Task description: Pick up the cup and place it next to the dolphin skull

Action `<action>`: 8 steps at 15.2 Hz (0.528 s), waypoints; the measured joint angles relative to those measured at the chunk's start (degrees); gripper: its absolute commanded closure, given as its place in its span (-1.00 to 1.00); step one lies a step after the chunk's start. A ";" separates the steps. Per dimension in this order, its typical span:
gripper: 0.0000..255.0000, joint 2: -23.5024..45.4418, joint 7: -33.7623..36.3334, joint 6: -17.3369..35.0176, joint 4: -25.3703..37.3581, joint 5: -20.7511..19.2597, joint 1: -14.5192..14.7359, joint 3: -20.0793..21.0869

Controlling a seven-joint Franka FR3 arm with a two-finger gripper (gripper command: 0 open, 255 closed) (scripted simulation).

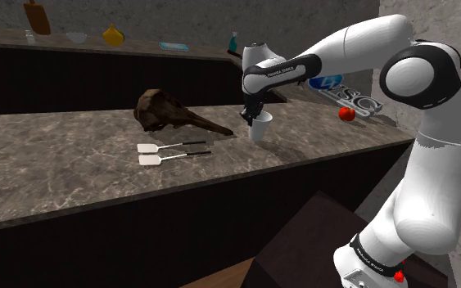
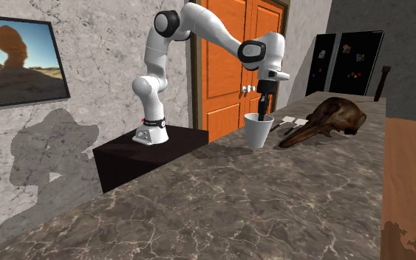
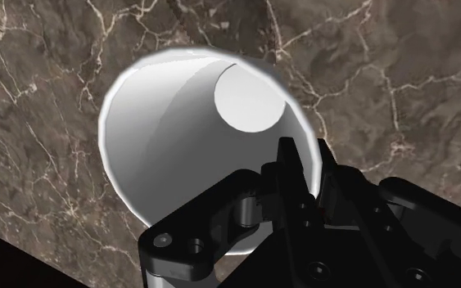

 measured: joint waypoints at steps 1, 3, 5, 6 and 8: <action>1.00 0.22 0.24 0.64 -0.46 -0.05 0.05 0.03; 1.00 0.49 0.34 1.20 -0.77 -0.05 0.04 0.03; 1.00 0.52 0.37 1.36 -0.88 -0.06 0.03 0.03; 1.00 0.53 0.37 1.37 -0.88 -0.06 0.03 0.03; -1.00 0.54 0.37 1.39 -0.89 -0.06 0.03 0.03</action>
